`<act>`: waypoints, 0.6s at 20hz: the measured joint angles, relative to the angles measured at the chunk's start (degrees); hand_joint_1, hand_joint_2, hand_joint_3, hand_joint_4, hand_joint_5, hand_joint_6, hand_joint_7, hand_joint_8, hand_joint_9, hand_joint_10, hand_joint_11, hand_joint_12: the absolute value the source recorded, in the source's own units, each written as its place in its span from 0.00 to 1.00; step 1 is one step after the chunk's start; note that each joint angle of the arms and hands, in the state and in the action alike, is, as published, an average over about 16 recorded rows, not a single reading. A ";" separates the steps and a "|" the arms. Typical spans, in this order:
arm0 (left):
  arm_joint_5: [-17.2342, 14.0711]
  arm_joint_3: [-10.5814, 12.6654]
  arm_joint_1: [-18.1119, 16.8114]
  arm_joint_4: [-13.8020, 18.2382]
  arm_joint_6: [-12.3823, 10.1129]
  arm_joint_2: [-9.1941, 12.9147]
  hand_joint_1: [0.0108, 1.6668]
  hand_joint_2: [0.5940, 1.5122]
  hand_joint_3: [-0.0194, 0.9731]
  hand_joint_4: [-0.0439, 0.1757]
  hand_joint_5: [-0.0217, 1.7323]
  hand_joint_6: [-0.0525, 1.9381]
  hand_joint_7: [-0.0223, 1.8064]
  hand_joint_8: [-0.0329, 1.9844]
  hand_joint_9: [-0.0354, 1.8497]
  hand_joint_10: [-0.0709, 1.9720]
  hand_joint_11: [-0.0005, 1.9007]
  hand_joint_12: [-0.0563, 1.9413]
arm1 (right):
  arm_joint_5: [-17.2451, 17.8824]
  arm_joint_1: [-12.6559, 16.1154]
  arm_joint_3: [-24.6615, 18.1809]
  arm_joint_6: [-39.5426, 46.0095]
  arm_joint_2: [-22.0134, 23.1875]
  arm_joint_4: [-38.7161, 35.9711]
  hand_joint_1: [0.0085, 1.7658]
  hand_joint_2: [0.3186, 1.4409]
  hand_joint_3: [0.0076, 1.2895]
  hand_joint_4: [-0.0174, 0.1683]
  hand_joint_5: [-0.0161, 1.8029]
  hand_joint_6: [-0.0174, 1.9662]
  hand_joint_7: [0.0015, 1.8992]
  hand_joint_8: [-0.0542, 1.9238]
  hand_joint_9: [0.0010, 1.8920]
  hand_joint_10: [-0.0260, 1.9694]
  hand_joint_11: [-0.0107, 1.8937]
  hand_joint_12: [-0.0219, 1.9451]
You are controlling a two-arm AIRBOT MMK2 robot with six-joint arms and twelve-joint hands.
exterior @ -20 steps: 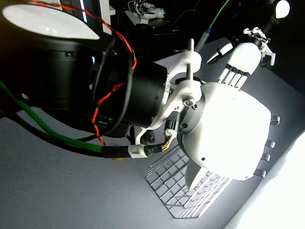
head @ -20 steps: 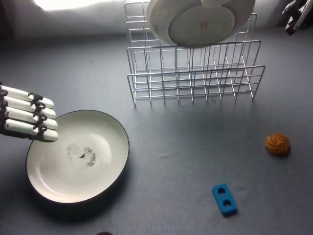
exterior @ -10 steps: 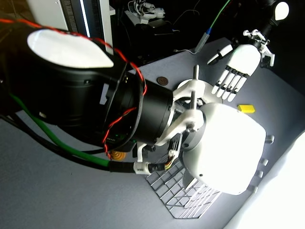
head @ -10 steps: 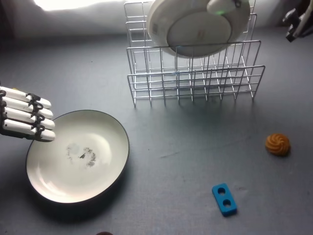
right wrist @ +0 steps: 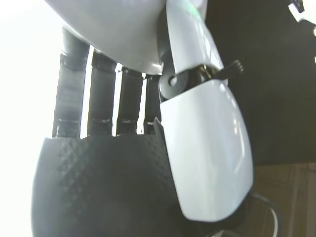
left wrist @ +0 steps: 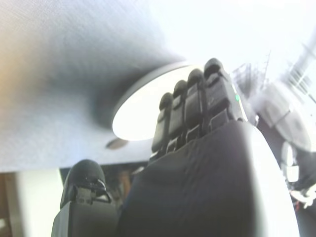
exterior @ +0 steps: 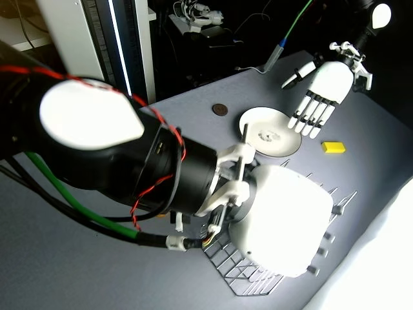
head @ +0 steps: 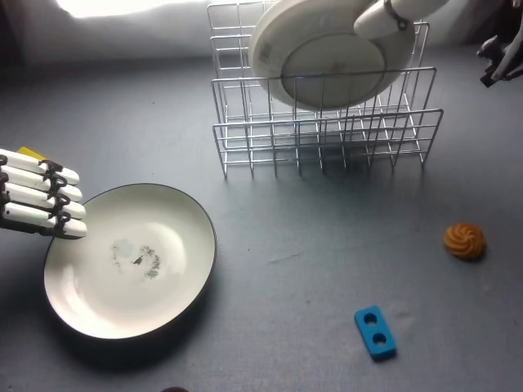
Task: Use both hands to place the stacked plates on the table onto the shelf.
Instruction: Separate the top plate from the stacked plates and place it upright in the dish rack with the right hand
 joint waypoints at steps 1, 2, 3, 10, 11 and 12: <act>0.09 0.10 0.13 -0.01 0.03 -0.06 0.00 0.58 0.03 0.22 0.05 0.04 0.06 0.02 0.04 0.04 0.01 0.02 | -0.09 -0.42 0.11 -1.28 -0.05 1.40 0.71 0.67 0.00 0.05 0.46 0.53 0.53 0.52 0.53 0.40 0.39 0.75; 0.17 0.20 0.24 -0.02 0.05 -0.11 0.00 0.58 0.03 0.22 0.05 0.04 0.06 0.02 0.04 0.04 0.01 0.02 | -0.17 -0.83 0.22 -2.55 -0.09 2.80 0.71 0.68 0.00 0.05 0.46 0.54 0.52 0.52 0.53 0.38 0.38 0.75; 0.25 0.30 0.36 -0.06 0.07 -0.16 0.00 0.58 0.03 0.22 0.05 0.04 0.06 0.02 0.04 0.04 0.01 0.02 | -0.23 -1.20 0.33 -3.81 -0.14 4.17 0.70 0.69 0.00 0.05 0.45 0.55 0.52 0.50 0.52 0.36 0.37 0.74; 0.57 0.73 1.24 -0.43 0.13 -0.46 0.00 0.58 0.03 0.22 0.05 0.04 0.05 0.01 0.05 0.04 0.01 0.03 | 0.04 -2.70 0.67 -6.60 -0.33 7.16 0.64 0.76 0.00 0.06 0.41 0.43 0.46 0.31 0.47 0.25 0.29 0.73; 0.59 0.76 1.33 -0.49 0.13 -0.50 0.00 0.58 0.03 0.22 0.05 0.04 0.05 0.01 0.05 0.04 0.01 0.03 | 0.18 -2.77 0.68 -6.62 -0.31 7.20 0.63 0.76 0.00 0.06 0.40 0.40 0.45 0.28 0.46 0.24 0.27 0.73; 0.61 0.78 1.43 -0.55 0.13 -0.54 0.00 0.58 0.03 0.22 0.05 0.04 0.05 0.01 0.05 0.04 0.01 0.03 | 0.34 -2.78 0.68 -6.63 -0.25 7.24 0.61 0.77 0.00 0.06 0.39 0.37 0.44 0.25 0.44 0.24 0.25 0.73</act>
